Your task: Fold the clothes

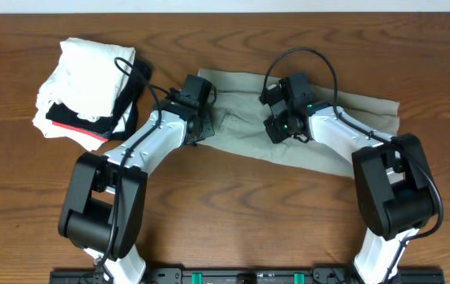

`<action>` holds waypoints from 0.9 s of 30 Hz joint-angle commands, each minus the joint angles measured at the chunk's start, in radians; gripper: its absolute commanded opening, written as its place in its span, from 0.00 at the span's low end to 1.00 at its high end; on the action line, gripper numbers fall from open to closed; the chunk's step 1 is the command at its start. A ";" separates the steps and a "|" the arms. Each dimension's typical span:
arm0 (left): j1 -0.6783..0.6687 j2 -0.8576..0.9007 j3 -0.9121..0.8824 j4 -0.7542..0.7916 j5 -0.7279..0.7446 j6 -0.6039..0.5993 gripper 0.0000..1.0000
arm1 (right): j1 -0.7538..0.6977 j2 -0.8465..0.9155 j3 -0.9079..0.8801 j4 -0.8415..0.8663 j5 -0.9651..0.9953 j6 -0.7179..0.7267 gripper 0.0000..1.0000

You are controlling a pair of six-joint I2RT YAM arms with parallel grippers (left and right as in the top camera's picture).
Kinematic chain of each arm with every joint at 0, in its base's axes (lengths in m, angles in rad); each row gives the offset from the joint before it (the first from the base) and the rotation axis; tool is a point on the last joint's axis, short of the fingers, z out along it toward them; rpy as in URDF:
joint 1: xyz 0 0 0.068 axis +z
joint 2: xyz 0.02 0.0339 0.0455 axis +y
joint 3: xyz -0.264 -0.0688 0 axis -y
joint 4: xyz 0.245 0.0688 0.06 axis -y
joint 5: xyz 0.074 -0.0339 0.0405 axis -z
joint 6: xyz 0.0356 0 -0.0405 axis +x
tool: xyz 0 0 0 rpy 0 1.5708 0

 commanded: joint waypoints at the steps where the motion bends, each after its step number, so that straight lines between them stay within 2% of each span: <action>1: 0.001 0.002 0.000 -0.002 -0.008 -0.011 0.06 | 0.006 0.040 -0.006 0.037 0.072 0.034 0.01; 12: 0.000 -0.004 0.000 0.001 0.026 -0.011 0.06 | -0.005 0.031 0.040 0.037 0.066 0.087 0.01; 15: -0.010 -0.031 0.000 0.029 0.099 -0.010 0.06 | -0.003 0.031 0.040 0.030 0.042 0.088 0.01; 20: -0.061 -0.080 0.000 0.104 0.105 -0.012 0.06 | -0.002 0.031 0.040 0.019 0.040 0.090 0.01; 27: -0.108 -0.013 -0.002 0.104 0.123 -0.096 0.06 | -0.002 0.031 0.040 -0.001 0.040 0.098 0.01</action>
